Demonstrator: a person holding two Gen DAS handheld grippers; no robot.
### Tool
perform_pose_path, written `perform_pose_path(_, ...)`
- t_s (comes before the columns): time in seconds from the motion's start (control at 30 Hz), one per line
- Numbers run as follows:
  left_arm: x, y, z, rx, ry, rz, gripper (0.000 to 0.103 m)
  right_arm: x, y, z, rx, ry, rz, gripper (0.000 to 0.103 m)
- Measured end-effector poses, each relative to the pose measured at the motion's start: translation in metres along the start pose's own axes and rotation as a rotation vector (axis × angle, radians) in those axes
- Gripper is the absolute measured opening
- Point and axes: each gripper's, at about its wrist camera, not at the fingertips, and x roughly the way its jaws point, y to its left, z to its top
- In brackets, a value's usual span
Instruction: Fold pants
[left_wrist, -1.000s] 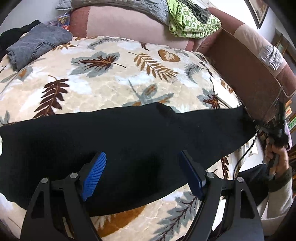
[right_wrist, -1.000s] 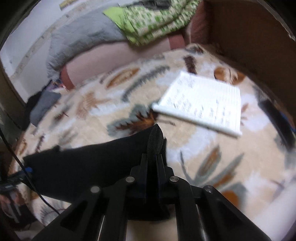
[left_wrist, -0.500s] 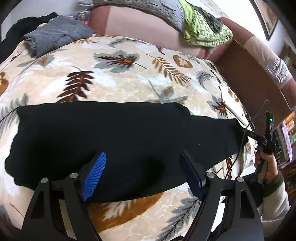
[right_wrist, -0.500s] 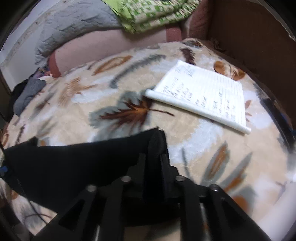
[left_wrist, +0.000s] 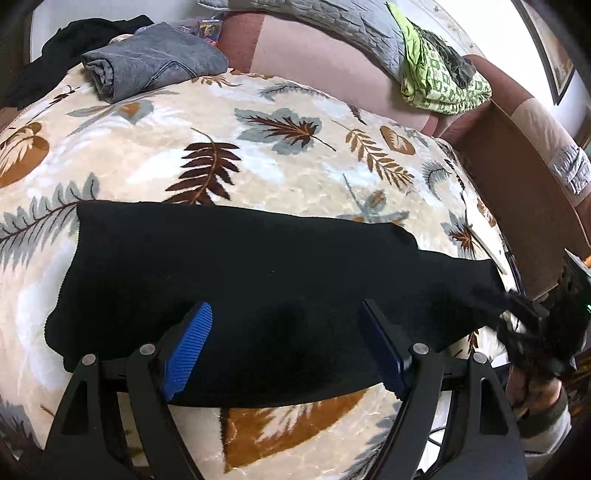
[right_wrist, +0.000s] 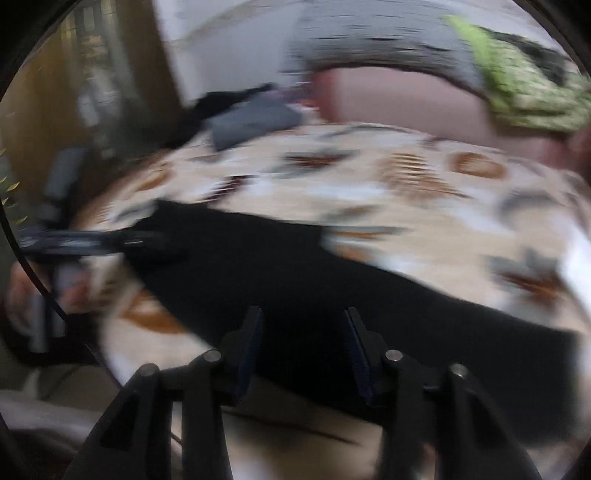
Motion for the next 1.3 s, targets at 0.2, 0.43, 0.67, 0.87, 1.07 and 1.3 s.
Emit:
perform_pose_path(0.2,-0.004,0.014,0.002,-0.042,-0.01,0.0,0.081,0.039,0.061,0.01,-0.176,0.034,0.118,0.045)
perform_pose_path(0.43,-0.009,0.023,0.004,-0.063,-0.024,0.002,0.081,0.056,0.08,0.007,-0.23,0.072,0.099,0.006)
perform_pose_path(0.67,-0.011,0.019,0.002,-0.044,-0.037,0.002,0.081,0.05,0.089,0.001,-0.222,0.109,0.168,0.005)
perform_pose_path(0.87,-0.002,0.011,-0.003,-0.017,-0.019,0.037,0.081,0.055,0.081,-0.006,-0.155,0.107,0.178,0.02)
perform_pose_path(1.07,-0.004,0.003,-0.001,-0.002,-0.031,0.036,0.081,0.026,0.047,0.007,-0.031,0.017,0.142,0.04)
perform_pose_path(1.3,0.0,-0.014,0.0,0.042,-0.033,0.068,0.081,0.026,0.003,0.0,0.057,0.029,-0.01,0.04)
